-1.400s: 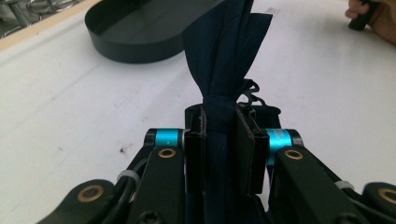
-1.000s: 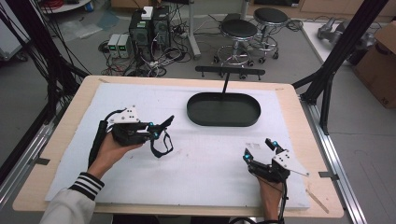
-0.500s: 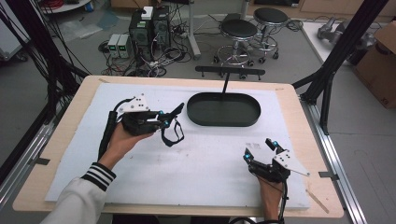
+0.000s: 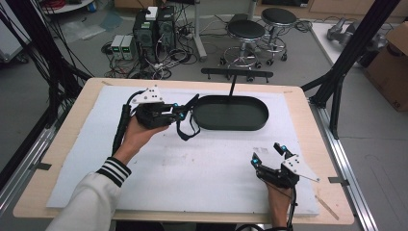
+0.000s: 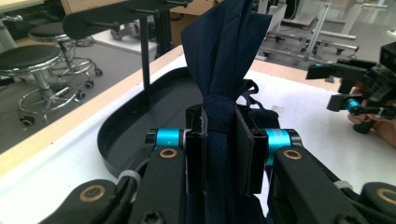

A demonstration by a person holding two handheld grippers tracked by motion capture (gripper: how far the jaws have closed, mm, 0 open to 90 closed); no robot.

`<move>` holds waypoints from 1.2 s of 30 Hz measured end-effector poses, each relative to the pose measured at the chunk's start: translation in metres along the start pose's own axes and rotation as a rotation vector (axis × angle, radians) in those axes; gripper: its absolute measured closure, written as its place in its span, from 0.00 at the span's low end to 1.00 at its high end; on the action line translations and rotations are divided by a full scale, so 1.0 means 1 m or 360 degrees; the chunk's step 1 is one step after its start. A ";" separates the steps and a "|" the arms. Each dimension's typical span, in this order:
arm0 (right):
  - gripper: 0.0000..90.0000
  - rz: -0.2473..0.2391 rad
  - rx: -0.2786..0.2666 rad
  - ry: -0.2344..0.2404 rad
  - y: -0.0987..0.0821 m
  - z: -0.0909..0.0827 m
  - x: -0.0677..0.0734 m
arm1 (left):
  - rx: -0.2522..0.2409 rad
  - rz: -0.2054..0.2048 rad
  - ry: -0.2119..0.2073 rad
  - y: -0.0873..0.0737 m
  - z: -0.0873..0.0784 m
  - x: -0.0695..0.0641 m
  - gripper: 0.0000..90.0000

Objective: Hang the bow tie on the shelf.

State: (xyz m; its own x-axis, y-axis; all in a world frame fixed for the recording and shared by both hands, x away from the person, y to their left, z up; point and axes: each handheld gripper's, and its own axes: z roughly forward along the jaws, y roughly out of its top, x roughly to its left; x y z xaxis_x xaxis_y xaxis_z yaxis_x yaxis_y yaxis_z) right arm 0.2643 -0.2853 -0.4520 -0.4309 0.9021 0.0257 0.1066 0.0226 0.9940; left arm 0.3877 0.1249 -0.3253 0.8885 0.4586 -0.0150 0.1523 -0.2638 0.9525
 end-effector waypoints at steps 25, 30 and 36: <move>0.12 0.0045 -0.0011 -0.0014 0.000 -0.001 -0.002 | -0.0166 -0.0046 0.0083 0.033 0.027 0.023 0.84; 0.12 0.0038 -0.0012 -0.0013 0.000 0.000 -0.002 | -0.0183 -0.0062 0.0107 0.040 0.031 0.031 0.84; 0.12 0.0044 -0.0013 -0.0014 0.000 -0.001 -0.002 | -0.0191 -0.0061 0.0117 0.051 0.039 0.038 0.84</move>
State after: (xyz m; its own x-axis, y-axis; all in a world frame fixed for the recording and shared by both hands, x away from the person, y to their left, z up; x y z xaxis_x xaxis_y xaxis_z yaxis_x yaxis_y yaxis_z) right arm 0.2644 -0.2873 -0.4521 -0.4202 0.9059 0.0524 0.1109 -0.0060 0.9938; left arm 0.4458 0.0957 -0.2887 0.8482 0.5286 -0.0342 0.1287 -0.1432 0.9813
